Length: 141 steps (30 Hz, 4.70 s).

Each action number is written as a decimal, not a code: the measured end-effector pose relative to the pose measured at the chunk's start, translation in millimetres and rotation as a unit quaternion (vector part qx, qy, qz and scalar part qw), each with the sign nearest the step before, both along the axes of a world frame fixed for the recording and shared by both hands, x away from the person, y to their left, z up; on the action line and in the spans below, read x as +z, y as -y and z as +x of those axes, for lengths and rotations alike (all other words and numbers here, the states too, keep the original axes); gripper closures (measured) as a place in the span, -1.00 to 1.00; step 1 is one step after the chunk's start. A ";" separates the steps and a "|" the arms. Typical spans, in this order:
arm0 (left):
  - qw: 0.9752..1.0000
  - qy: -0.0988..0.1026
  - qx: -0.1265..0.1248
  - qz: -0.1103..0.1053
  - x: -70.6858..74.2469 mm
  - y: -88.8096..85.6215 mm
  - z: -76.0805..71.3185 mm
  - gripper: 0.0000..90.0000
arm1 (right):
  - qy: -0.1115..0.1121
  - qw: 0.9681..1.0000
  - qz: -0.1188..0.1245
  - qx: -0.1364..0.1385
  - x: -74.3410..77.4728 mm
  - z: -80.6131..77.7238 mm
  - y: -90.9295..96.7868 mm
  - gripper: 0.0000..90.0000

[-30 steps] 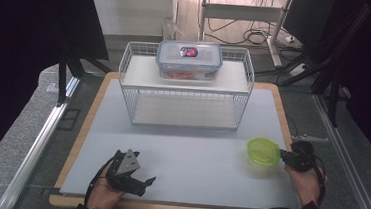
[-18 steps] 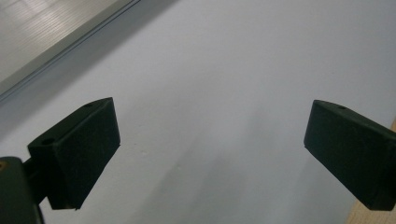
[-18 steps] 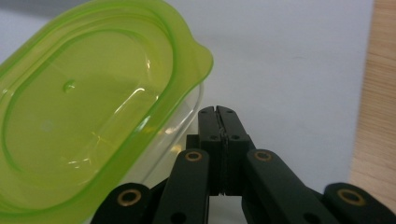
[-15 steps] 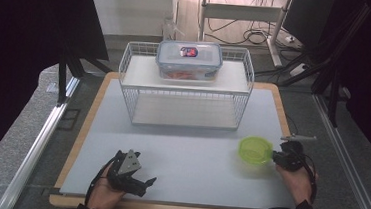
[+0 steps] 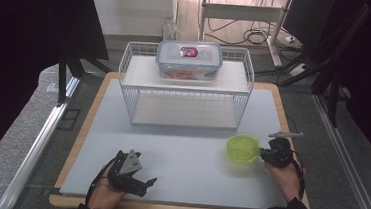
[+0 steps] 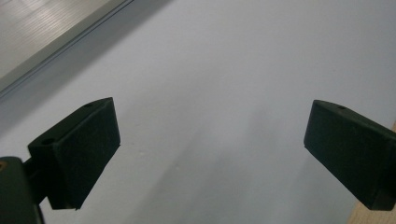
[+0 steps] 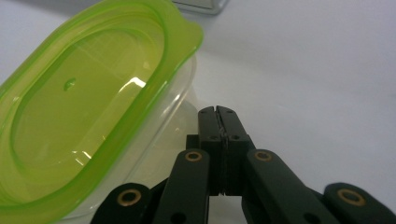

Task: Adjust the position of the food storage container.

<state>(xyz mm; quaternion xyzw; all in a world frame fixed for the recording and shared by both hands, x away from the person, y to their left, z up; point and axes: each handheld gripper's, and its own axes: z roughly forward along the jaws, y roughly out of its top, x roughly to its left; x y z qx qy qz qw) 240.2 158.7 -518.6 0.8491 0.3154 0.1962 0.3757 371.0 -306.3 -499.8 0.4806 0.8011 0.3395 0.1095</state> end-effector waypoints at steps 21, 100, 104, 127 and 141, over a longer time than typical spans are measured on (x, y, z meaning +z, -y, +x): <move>1.000 0.001 -0.001 0.005 -0.4 0.8 0.0 -0.92 | -0.004 0.995 -0.011 0.096 -9.9 2.5 -76.4 1.00; 1.000 -0.001 -0.003 0.014 -1.5 2.3 -0.3 -0.92 | 0.069 0.995 -0.051 0.045 23.7 0.0 -55.7 0.94; 1.000 -0.002 -0.003 0.014 -2.0 2.5 -0.2 -0.92 | 0.062 0.996 -0.043 0.045 23.6 -3.1 -55.0 0.95; 1.000 0.000 -0.004 0.016 -1.3 3.3 -0.4 -0.92 | 0.016 0.992 0.014 0.126 16.2 -35.6 -103.1 0.96; 1.000 0.000 -0.005 0.015 -1.1 2.2 -0.5 -0.92 | 0.043 0.989 -0.015 0.142 15.5 -37.3 -104.7 0.73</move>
